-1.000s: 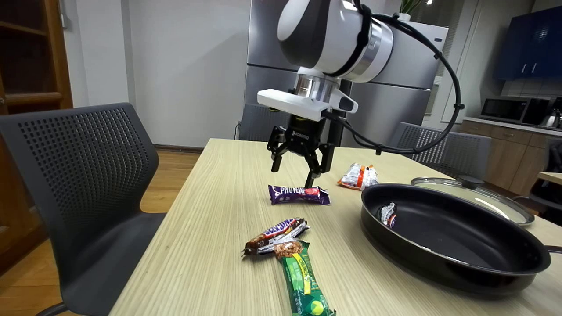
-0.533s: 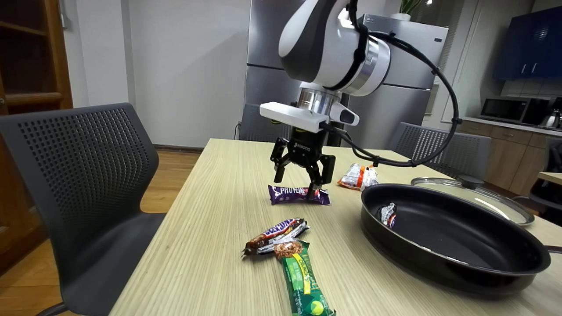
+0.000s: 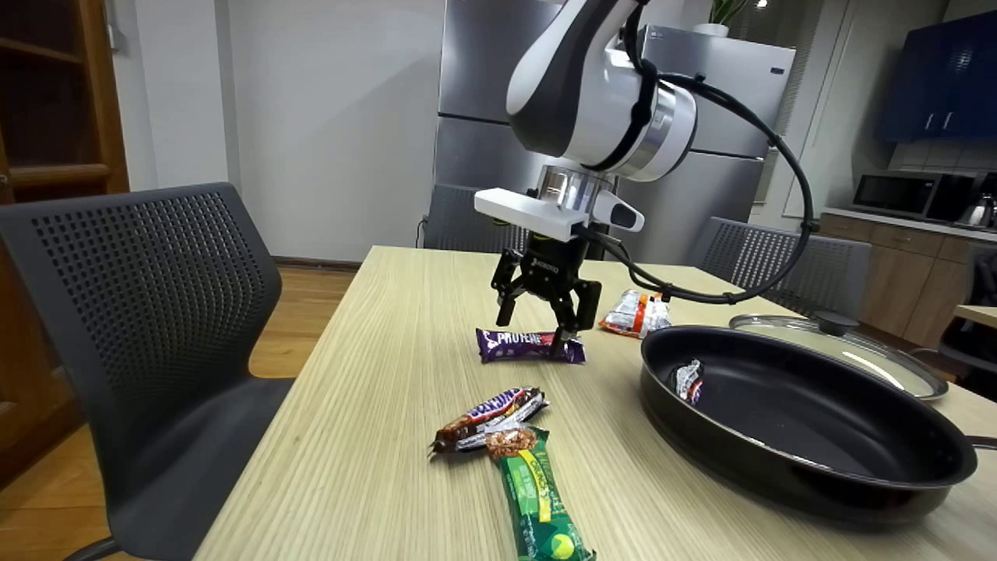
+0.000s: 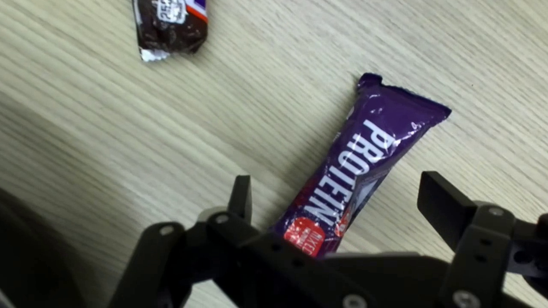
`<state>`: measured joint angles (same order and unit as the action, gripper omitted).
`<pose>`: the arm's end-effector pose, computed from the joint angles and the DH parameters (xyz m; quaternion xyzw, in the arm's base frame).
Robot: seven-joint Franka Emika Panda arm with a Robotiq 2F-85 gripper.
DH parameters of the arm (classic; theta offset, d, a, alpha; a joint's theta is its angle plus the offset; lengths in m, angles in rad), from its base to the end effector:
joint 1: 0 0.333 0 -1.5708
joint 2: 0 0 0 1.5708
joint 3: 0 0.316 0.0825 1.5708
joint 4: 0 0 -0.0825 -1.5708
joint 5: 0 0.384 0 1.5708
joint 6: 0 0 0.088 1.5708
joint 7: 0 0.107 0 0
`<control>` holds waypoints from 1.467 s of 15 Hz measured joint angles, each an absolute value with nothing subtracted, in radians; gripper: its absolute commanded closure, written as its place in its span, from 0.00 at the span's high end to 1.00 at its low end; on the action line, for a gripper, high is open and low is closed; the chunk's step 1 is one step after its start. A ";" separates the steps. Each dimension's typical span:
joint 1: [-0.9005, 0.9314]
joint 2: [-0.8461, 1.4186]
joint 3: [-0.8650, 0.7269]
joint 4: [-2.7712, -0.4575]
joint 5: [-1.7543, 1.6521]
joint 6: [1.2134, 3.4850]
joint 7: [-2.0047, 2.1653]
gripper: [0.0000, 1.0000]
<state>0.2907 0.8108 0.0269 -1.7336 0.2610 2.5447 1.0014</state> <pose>0.6262 0.2012 0.1126 -0.8955 0.4373 0.0511 0.0652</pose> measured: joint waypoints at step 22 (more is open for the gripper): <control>0.311 0.835 0.030 -1.687 0.267 2.538 1.001 0.04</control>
<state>0.3107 0.8345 0.0298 -1.6867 0.2669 2.5376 1.0014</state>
